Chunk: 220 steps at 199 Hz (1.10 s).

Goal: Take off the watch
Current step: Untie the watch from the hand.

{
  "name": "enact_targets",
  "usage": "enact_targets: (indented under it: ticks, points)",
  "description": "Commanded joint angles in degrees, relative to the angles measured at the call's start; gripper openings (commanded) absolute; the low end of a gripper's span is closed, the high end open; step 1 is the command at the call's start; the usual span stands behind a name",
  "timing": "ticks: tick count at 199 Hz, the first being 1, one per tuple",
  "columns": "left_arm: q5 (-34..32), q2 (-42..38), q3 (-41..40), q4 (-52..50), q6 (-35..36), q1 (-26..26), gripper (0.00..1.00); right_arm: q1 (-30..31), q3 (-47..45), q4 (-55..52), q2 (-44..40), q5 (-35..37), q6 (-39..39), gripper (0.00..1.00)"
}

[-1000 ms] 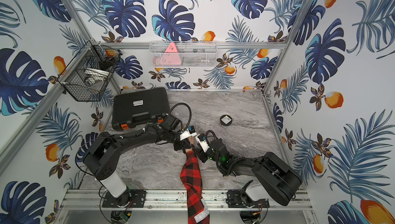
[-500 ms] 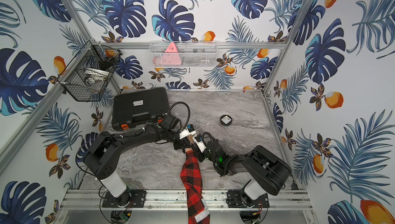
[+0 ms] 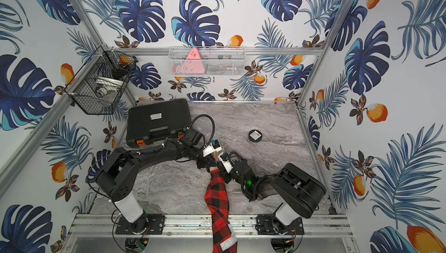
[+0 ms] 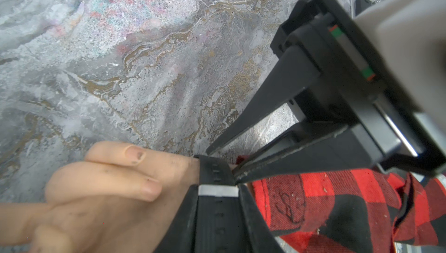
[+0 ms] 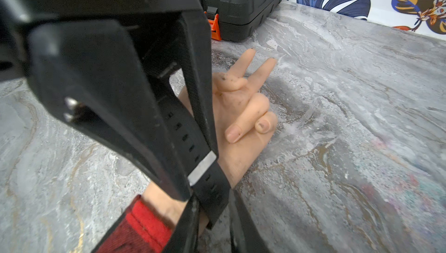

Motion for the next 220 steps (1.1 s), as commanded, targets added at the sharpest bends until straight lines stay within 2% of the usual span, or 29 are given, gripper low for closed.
enact_targets:
  ticks: [1, 29, 76, 151, 220]
  points:
    - [6.0, 0.1, 0.6, -0.9, 0.1, -0.2, 0.14, 0.5, 1.0, 4.7, 0.4, 1.5, 0.0, 0.24]
    - [5.5, 0.0, 0.7, -1.6, 0.3, -0.2, 0.14, 1.1, 2.0, 3.6, 0.6, 3.6, 0.3, 0.21]
    - [1.1, -2.2, -0.2, -2.2, 1.0, -0.3, 0.16, 1.2, 1.3, 1.4, 0.4, 8.6, 2.4, 0.0]
    - [-1.6, -5.5, -1.9, -2.5, 1.6, 1.3, 0.17, 1.2, -0.1, -6.4, -1.3, 16.7, 8.4, 0.0]
    - [-2.1, -6.6, -2.6, -3.2, 1.6, 2.4, 0.18, 1.2, -0.8, -9.3, -0.7, 19.9, 12.3, 0.0]
